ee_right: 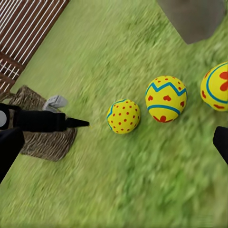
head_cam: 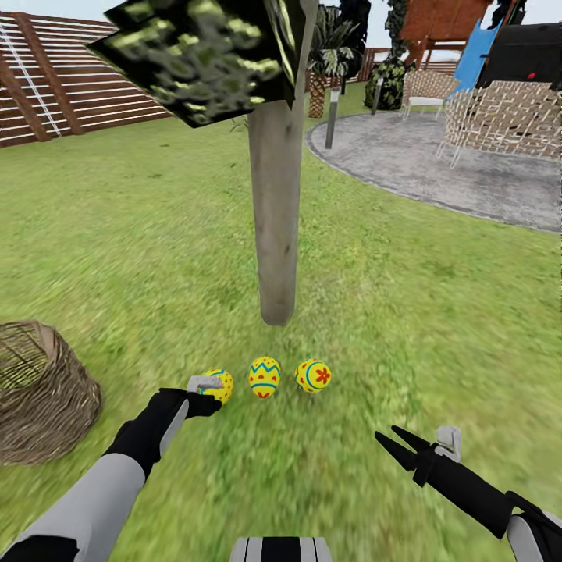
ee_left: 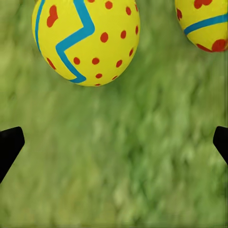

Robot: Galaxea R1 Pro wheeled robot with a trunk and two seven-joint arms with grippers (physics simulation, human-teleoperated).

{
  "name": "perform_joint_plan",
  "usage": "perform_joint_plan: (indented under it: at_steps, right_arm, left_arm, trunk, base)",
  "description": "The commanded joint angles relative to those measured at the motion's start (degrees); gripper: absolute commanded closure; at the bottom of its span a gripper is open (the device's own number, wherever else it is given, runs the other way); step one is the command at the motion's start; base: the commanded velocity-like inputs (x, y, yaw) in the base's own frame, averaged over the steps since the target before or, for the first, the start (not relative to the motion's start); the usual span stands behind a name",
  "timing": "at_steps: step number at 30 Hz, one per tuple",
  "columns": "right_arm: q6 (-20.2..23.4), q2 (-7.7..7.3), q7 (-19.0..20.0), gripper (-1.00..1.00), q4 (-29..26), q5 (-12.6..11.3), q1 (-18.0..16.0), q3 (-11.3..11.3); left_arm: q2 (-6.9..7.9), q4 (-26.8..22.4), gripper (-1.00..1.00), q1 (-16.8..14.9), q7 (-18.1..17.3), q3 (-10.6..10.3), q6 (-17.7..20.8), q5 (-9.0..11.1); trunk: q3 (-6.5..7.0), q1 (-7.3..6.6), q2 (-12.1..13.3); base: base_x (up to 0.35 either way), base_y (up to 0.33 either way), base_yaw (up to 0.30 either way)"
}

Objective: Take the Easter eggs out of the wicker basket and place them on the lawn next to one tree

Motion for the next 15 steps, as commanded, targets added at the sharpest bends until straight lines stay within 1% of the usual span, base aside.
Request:
perform_joint_plan:
  at_steps: [1, 13, 15]
  right_arm:
    - [0.48, 0.0, 0.03, -1.0, -0.01, -0.3, -0.02, 0.01]
    - [0.5, 0.0, 0.02, -1.0, 0.04, -0.35, -0.02, -0.04]
    - [0.31, -0.25, -0.63, -1.0, 0.69, 0.29, -0.04, 0.23]
  left_arm:
    - [0.04, -0.02, -1.0, -0.01, 0.01, -0.23, 0.28, 0.16]
    - [0.02, 0.15, -1.0, -0.1, 0.09, -0.22, 0.34, 0.07]
    - [0.21, 0.8, -1.0, -0.76, 0.33, -0.5, 0.81, -0.21]
  trunk:
    - [0.19, -0.03, 0.0]
    - [2.84, -0.34, 0.16]
    - [3.28, -0.4, 0.19]
  base:
    - [-0.002, -0.001, 0.0]
    - [0.0, 0.0, 0.0]
    - [0.0, 0.0, 0.0]
